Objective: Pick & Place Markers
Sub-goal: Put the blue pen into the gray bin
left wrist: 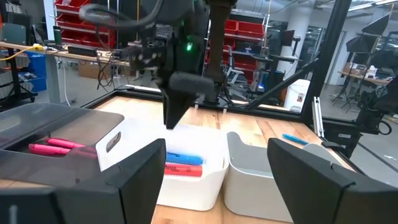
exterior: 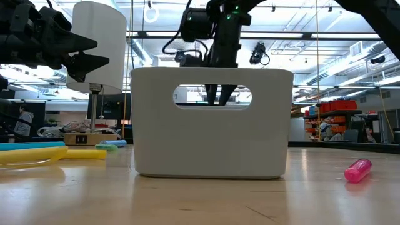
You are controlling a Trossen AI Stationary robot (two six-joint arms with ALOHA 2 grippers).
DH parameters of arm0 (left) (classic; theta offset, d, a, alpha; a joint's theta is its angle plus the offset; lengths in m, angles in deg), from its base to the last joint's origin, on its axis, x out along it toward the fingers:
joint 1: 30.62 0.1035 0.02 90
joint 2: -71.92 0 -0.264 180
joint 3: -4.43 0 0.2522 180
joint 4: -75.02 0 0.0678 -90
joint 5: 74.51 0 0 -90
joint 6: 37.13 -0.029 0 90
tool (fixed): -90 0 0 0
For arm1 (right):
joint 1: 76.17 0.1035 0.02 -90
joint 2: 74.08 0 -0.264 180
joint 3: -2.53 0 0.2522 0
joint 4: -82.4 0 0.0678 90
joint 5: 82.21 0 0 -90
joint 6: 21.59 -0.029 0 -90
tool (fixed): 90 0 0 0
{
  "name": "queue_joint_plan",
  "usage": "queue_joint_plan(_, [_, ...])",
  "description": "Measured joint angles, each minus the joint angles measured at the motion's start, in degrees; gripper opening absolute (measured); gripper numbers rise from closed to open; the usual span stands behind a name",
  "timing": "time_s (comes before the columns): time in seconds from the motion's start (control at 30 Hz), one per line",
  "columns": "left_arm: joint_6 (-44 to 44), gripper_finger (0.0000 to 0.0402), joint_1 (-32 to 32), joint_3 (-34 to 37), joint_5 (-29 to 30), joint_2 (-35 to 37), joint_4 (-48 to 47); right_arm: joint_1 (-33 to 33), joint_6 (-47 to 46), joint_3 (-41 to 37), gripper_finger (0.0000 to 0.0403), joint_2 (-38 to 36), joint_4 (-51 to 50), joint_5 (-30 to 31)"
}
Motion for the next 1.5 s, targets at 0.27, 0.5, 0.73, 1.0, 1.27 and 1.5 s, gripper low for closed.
queue_joint_plan(0.27, [-0.01,0.0288,0.00,0.00,0.00,0.00,0.00,0.39,19.29,0.00,0.0105,-5.24,-1.34,2.63])
queue_joint_plan(0.5, [-0.01,0.0288,0.02,0.00,0.00,0.00,-0.02,0.84,30.97,0.00,0.0133,-11.00,-3.77,6.43])
queue_joint_plan(0.73, [-0.01,0.0288,0.01,0.02,0.00,0.01,0.00,0.81,43.49,0.00,0.0201,-15.27,-10.95,2.46])
queue_joint_plan(1.0, [-0.01,0.0288,0.00,0.00,0.00,0.00,-0.02,1.51,57.06,0.00,0.0238,-19.30,-16.71,2.35])
queue_joint_plan(1.27, [0.00,0.0288,0.01,0.02,0.00,0.00,0.00,4.82,67.04,0.00,0.0230,-21.18,-17.89,1.87])
queue_joint_plan(1.5, [-0.01,0.0288,0.01,0.02,0.00,0.00,-0.01,9.31,70.20,0.00,0.0222,-21.84,-20.12,1.23])
